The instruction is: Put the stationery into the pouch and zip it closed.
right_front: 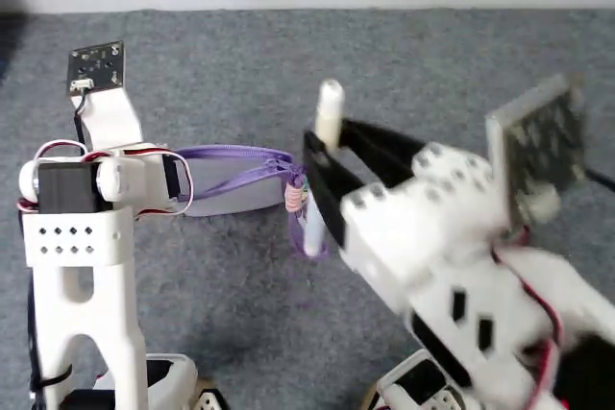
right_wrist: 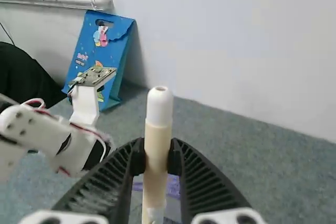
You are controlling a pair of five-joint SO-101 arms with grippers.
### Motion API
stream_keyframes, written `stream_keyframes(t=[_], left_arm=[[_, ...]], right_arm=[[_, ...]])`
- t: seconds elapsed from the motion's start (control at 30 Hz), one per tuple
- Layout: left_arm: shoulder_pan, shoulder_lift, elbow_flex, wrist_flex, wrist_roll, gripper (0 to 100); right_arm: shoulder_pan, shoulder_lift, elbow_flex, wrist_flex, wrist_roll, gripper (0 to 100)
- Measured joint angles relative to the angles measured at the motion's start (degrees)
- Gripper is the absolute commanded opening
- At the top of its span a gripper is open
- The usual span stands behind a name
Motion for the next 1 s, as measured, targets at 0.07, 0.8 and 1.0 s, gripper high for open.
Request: stream_keyframes(t=[0.07, 0.8, 1.0], left_arm=[[0.0, 0.0, 0.0, 0.0, 0.0, 1], [0.0, 0.0, 0.0, 0.0, 0.0, 1], [0.0, 0.0, 0.0, 0.0, 0.0, 1]], right_arm=[[-0.09, -5.1, 5.71, -2.46, 0.26, 0.8], [-8.53, -0.62, 40.0, -59.78, 5.8, 0.8], [-8.62, -0.62, 47.91, -60.04, 7.82, 3.5]])
